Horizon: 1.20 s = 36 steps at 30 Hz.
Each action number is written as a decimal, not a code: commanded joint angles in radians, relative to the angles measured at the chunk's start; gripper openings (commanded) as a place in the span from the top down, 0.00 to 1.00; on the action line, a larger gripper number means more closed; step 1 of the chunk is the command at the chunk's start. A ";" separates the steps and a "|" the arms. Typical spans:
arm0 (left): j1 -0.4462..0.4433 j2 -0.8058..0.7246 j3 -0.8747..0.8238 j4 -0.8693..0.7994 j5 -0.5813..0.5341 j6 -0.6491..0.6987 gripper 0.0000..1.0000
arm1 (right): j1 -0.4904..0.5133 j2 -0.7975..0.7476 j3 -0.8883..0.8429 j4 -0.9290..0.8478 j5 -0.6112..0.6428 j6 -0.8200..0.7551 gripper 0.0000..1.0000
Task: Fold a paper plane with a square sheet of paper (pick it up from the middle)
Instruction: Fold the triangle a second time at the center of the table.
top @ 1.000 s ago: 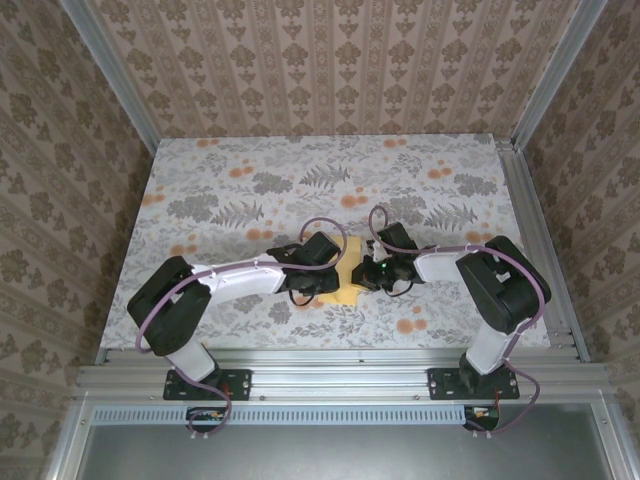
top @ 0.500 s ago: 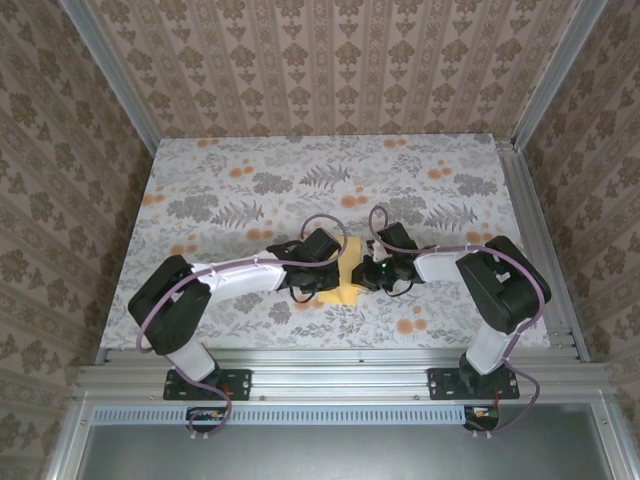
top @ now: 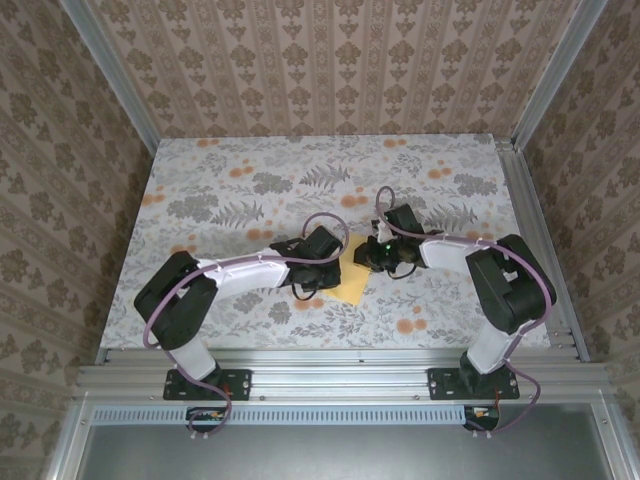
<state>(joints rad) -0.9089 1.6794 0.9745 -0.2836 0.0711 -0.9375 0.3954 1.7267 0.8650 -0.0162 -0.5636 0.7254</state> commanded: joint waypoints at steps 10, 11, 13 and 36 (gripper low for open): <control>0.004 0.019 0.043 -0.029 0.000 0.022 0.91 | -0.027 0.099 0.092 -0.189 0.088 -0.136 0.84; 0.005 0.022 0.048 -0.032 0.000 0.023 0.90 | -0.026 0.102 0.093 -0.189 0.088 -0.137 0.84; 0.004 0.030 0.059 -0.033 0.000 0.023 0.90 | -0.027 0.108 0.091 -0.192 0.087 -0.141 0.84; 0.002 0.176 0.196 0.014 0.046 -0.006 0.90 | -0.027 0.110 0.026 -0.134 0.055 -0.129 0.86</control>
<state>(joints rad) -0.9089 1.8313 1.1416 -0.2798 0.1093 -0.9379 0.3702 1.8153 0.9180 -0.1371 -0.5087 0.6010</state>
